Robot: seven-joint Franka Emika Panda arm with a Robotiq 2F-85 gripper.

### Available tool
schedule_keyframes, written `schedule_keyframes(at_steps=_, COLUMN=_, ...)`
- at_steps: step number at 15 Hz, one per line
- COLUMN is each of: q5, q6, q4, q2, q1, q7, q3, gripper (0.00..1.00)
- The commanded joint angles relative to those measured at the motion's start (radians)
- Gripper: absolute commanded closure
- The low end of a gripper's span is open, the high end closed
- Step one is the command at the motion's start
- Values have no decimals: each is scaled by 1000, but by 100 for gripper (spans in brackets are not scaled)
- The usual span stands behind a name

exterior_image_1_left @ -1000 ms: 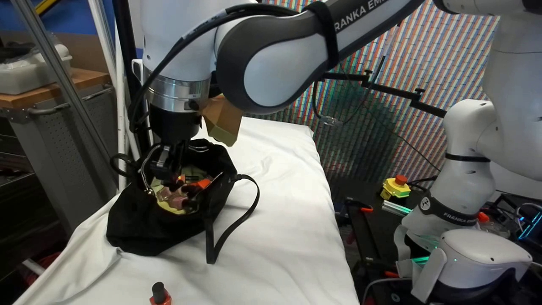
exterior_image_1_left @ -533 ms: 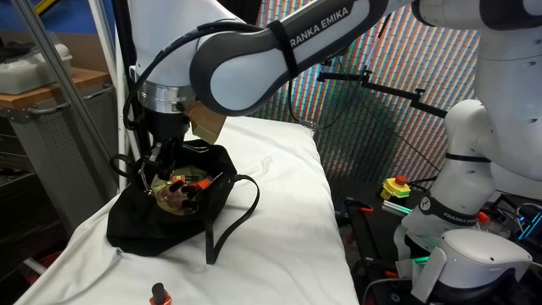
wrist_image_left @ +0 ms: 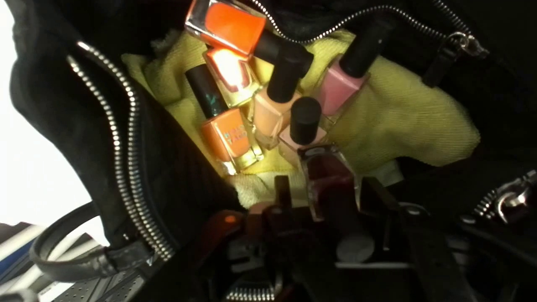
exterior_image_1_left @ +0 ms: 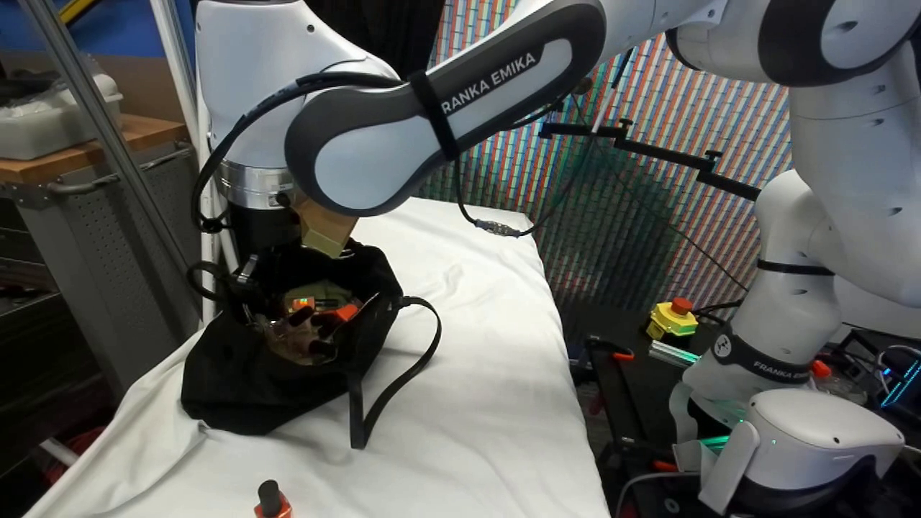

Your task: Put all the nail polish in the black bag

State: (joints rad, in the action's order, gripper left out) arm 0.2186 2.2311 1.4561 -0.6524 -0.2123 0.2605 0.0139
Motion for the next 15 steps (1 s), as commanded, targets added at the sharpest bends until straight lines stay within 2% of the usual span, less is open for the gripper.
schedule_keyframes(at_steps=1, q5=-5, q6=-42, q4=-77, q2=-33, q1=-7, q7=5, q3=8, gripper=14)
schedule_keyframes(at_steps=3, q5=-3, q6=-38, q4=-70, q2=-27, q1=-10, q7=12, q3=9, gripper=1)
schedule_keyframes(at_steps=9, q5=-3, q6=-42, q4=7, q2=29, q1=-27, q7=21, q3=-3, gripper=0)
schedule_keyframes(at_steps=15, q5=5, q6=-9, q4=167, q2=146, q1=-73, q7=106, q3=-7, gripper=0)
